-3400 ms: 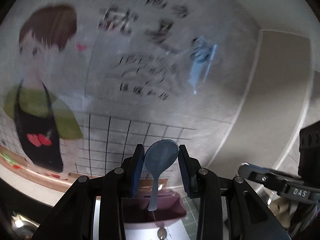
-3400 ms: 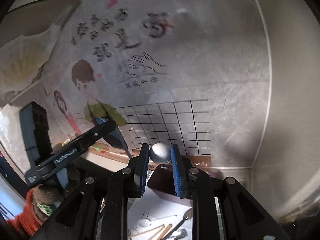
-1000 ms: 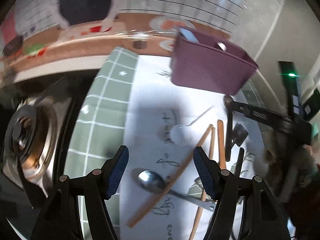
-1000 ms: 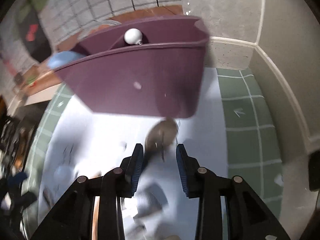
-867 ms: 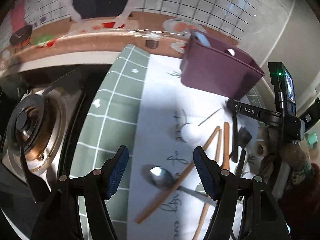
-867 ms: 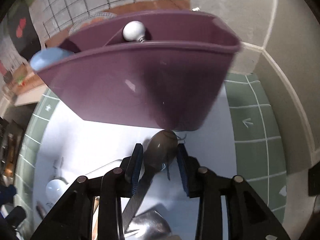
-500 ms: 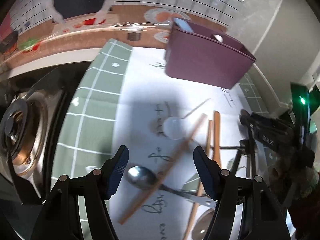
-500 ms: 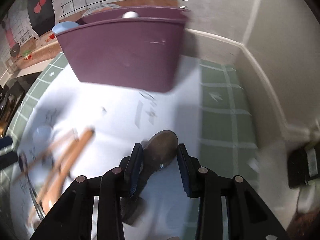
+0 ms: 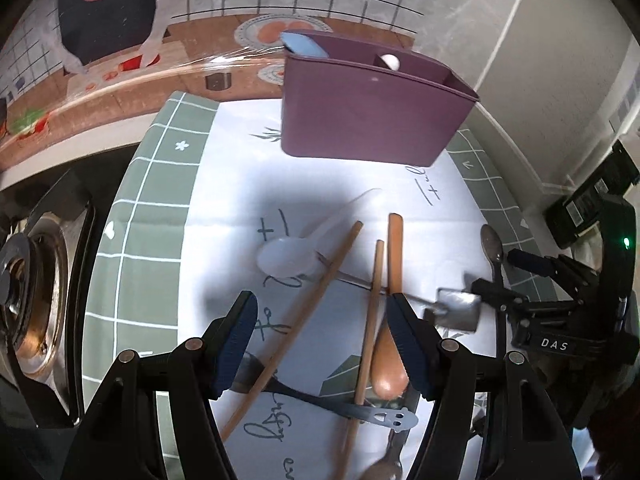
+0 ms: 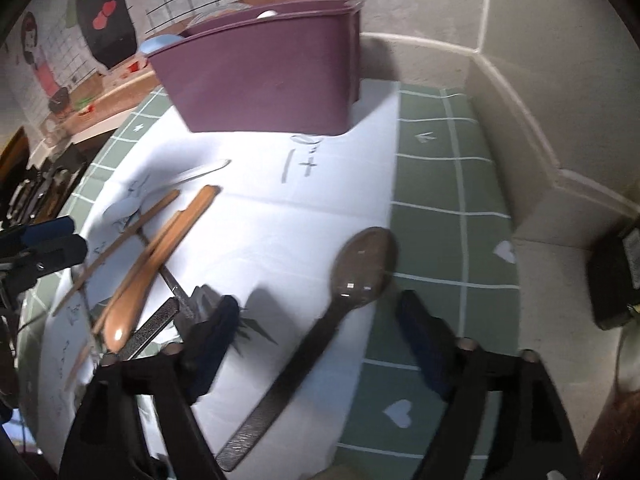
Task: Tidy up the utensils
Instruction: 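Grasp the dark metal spoon with the right tool while the left tool grasps a wooden spoon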
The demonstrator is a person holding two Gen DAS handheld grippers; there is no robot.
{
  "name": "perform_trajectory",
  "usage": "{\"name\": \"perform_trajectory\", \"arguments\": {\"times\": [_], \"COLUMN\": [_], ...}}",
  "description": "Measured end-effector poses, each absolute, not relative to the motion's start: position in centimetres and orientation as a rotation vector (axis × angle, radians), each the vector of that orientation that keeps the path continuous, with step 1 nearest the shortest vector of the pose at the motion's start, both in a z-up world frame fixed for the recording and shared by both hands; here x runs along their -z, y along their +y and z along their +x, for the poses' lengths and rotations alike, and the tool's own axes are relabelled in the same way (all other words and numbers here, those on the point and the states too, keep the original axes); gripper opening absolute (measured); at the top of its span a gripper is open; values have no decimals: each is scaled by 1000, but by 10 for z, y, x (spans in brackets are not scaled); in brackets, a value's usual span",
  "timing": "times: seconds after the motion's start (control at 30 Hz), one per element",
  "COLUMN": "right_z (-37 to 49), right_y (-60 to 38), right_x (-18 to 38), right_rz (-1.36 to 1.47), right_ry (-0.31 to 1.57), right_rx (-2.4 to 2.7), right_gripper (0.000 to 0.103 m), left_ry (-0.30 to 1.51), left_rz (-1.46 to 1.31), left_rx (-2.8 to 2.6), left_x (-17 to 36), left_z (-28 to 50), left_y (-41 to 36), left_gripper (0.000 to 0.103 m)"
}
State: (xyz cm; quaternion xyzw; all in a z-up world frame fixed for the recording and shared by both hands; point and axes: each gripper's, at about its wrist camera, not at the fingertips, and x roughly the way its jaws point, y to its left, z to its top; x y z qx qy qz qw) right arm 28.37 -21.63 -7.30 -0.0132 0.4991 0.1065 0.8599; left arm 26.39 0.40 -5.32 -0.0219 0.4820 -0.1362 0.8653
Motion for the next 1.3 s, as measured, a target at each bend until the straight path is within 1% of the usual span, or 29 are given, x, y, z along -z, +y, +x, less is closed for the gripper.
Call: {"name": "perform_trajectory", "arguments": {"times": [0.03, 0.07, 0.1, 0.13, 0.17, 0.2, 0.23, 0.27, 0.33, 0.4, 0.43, 0.5, 0.57, 0.6, 0.7, 0.77, 0.83, 0.9, 0.93, 0.97, 1.0, 1.03, 1.07, 1.1, 1.17, 1.3], "right_z": [285, 286, 286, 286, 285, 283, 282, 283, 287, 289, 290, 289, 287, 285, 280, 277, 275, 273, 274, 273, 273, 275, 276, 278, 285, 301], "right_y": [-213, -210, -207, -205, -204, -202, -202, -203, -208, -218, -222, -234, -245, -250, -258, -263, -268, -268, -268, -267, -265, -262, -258, -255, -247, -235], "right_x": [75, 76, 77, 77, 78, 78, 77, 76, 72, 65, 61, 54, 50, 49, 47, 46, 45, 46, 46, 47, 47, 47, 47, 47, 48, 52], "right_rz": [-36, -52, -69, -84, -99, -133, -137, -135, -123, -86, -79, -54, -25, -16, 3, 27, 40, 35, 35, 35, 32, 24, 12, 6, 7, 18], "right_ry": [1056, 1061, 1062, 1052, 1039, 1018, 1001, 993, 996, 978, 970, 961, 954, 951, 944, 938, 931, 930, 930, 931, 933, 934, 930, 925, 925, 928], "right_rx": [-233, -233, -228, -217, -201, -173, -182, -178, -173, -174, -171, -170, -160, -154, -156, -170, -169, -167, -170, -179, -189, -197, -205, -210, -229, -223], "right_gripper": [88, 89, 88, 84, 74, 68, 54, 27, 20, 6, 2, 2, 3, 3, 3, 8, 9, 13, 15, 17, 17, 17, 17, 18, 29, 29], "left_ry": [1009, 1007, 1005, 1006, 1007, 1011, 1017, 1024, 1040, 1061, 1064, 1074, 1086, 1097, 1152, 1173, 1178, 1175, 1179, 1191, 1184, 1182, 1182, 1175, 1163, 1104], "left_rz": [-39, -33, -32, -31, -29, -22, -10, 6, 23, 25, 30, 53, 73, 85, 98, 123, 156, 169, 166, 157, 150, 141, 120, 89, 40, -1], "left_rx": [289, 290, 288, 287, 288, 289, 290, 296, 329, 368, 386, 404, 409, 408, 436, 432, 407, 386, 377, 375, 366, 366, 373, 379, 387, 384], "left_x": [53, 53, 53, 53, 53, 53, 54, 55, 57, 58, 57, 58, 59, 60, 67, 72, 75, 76, 78, 80, 79, 79, 79, 78, 74, 58], "left_z": [264, 264, 263, 264, 264, 264, 264, 265, 267, 272, 276, 286, 297, 303, 321, 328, 333, 335, 337, 338, 339, 339, 339, 338, 334, 317], "left_y": [2, 1, 0, 0, -1, -2, -4, -7, -15, -26, -32, -46, -59, -65, -80, -88, -95, -97, -97, -97, -95, -93, -90, -85, -73, -54], "left_gripper": [68, 68, 68, 68, 68, 68, 68, 68, 68, 68, 68, 64, 46, 44, 40, 40, 40, 40, 38, 30, 28, 17, 16, 12, 12, 12]}}
